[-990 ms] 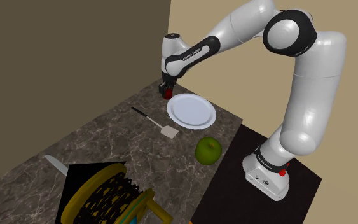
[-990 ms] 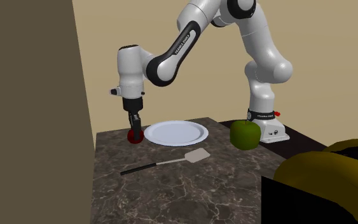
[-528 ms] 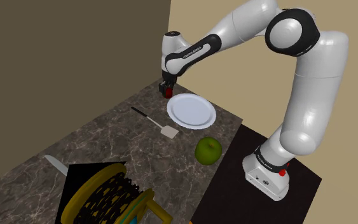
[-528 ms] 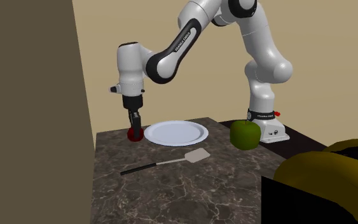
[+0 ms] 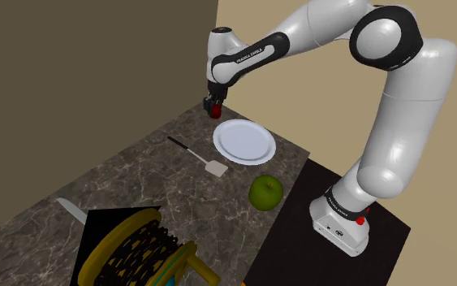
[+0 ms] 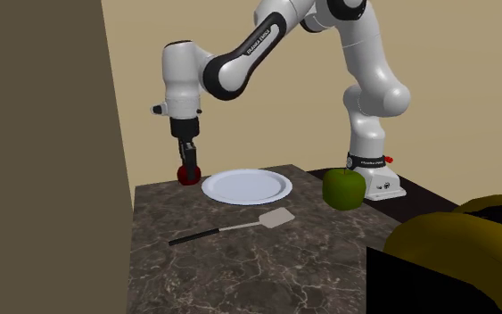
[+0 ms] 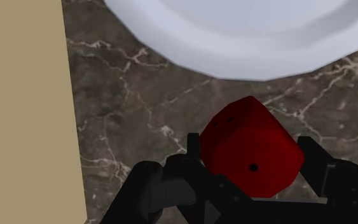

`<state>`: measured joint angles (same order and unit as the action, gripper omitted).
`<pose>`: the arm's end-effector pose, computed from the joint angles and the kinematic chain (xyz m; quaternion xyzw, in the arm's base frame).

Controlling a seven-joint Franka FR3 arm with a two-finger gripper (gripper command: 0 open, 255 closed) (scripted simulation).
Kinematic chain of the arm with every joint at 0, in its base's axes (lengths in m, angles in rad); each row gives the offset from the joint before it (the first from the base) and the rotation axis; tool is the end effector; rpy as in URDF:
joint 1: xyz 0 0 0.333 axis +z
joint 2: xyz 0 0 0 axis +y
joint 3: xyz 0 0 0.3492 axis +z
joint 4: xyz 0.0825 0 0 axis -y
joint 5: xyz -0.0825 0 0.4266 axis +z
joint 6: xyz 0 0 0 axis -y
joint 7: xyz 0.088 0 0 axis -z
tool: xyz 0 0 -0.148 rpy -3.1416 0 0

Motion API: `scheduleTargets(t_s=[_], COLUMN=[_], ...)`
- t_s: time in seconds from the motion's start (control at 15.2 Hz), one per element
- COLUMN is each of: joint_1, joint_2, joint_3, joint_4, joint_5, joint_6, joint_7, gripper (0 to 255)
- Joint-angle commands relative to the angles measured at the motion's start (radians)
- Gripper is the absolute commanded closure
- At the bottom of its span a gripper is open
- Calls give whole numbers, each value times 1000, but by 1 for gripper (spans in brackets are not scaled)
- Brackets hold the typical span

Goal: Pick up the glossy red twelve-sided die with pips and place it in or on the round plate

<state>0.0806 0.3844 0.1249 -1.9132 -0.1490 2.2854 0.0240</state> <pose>0.6559 0.1260 0.2569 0.9903 0.1349 0.0000 0.0329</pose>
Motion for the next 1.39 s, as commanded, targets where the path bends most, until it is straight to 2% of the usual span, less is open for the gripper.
scheduleTargets(t_s=[0.0,0.33,1.06,1.25,1.32], joint_1=[-1,-3,-34,-34,-34], joint_2=[-18,-51,-453,-555,-544], joint_3=[2,6,5,-1,-1], joint_4=[4,21,-510,-623,-627], joint_5=[4,14,69,85,82], joint_6=[-22,-71,66,78,93], joint_7=[-4,-12,-62,-81,-78], gripper=[255,255,255,255,255])
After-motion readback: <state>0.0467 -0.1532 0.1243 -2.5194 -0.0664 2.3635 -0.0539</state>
